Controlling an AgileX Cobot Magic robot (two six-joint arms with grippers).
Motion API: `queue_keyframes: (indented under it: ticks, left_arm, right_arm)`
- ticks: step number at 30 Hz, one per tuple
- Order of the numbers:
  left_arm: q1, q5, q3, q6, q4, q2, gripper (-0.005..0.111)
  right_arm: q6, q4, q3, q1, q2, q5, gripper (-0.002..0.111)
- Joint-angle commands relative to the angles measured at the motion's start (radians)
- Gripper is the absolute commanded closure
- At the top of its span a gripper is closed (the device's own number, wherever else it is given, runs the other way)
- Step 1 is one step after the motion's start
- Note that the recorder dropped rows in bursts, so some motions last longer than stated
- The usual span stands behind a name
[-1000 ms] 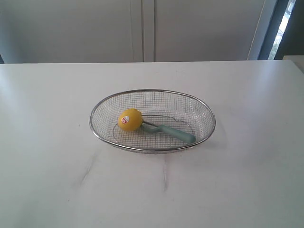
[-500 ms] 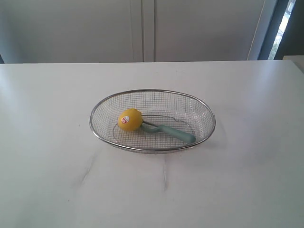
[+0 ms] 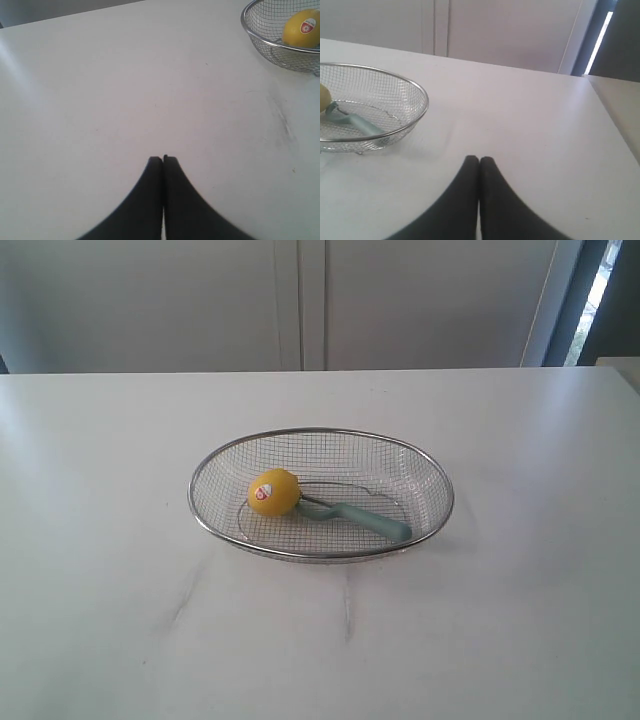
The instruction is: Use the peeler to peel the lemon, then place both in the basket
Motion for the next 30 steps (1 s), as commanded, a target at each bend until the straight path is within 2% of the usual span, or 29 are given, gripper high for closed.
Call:
queue_keyframes:
  ticks: [1,4,25,30]
  left_arm:
    - [0.002,-0.006,0.005,0.003,-0.012,-0.004,0.107]
    - [0.002,-0.006,0.005,0.003,-0.012,-0.004,0.107]
    - [0.002,-0.006,0.005,0.003,-0.012,-0.004,0.107]
    - [0.002,-0.006,0.005,0.003,-0.012,-0.004,0.107]
  right_arm:
    - [-0.004,0.007,0.081,-0.003,-0.006,-0.096,0.108]
    - [-0.004,0.007,0.139,-0.003,-0.006,-0.096,0.108]
    - [-0.002,-0.076,0.141,-0.003,-0.006,-0.105,0.108]
    - [-0.002,-0.121,0.141,-0.037,-0.006,-0.105,0.108]
